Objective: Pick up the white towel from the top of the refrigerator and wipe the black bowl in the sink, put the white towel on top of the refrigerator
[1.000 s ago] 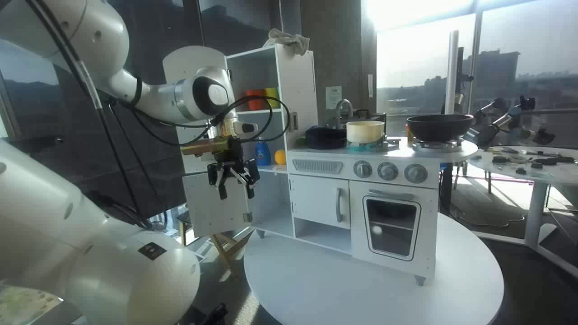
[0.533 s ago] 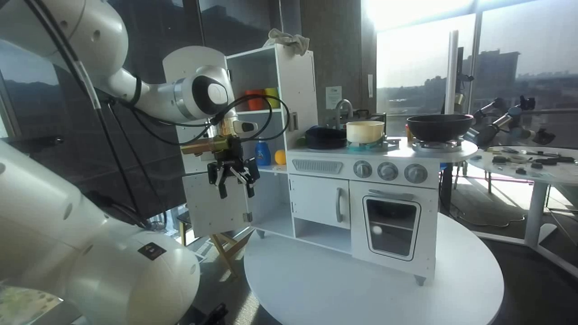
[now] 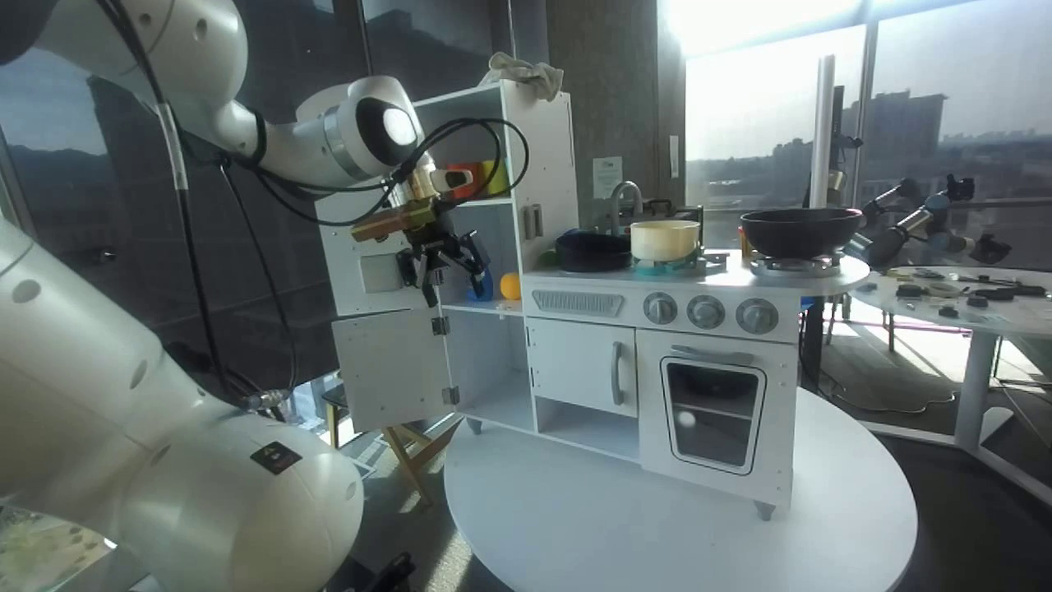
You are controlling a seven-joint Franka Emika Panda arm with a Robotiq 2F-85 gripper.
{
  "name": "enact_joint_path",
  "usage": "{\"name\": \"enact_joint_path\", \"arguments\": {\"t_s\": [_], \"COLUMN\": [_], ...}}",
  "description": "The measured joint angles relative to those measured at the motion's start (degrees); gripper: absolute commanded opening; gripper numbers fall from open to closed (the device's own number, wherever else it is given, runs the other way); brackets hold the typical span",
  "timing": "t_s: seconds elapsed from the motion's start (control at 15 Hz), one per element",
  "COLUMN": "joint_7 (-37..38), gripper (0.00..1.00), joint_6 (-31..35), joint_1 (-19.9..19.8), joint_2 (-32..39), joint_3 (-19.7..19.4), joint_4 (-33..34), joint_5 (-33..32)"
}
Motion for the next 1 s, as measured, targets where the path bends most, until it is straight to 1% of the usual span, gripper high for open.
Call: {"name": "enact_joint_path", "arguments": {"t_s": [0.27,0.53,0.8,1.0], "joint_7": [0.82,1.83,3.13,4.19], "gripper": [1.00,1.00,1.00,1.00], "joint_6": [3.29,5.32,5.96,7.81], "joint_1": [-1.44,-2.32,-2.49,-2.47], "joint_2": [3.60,7.45,12.02,15.88], "joint_3": [0.16,0.71,3.01,4.85], "joint_4": [12.05,24.68,36.96,44.17], "joint_5": [-7.01,-11.05,-16.98,-20.39]}}
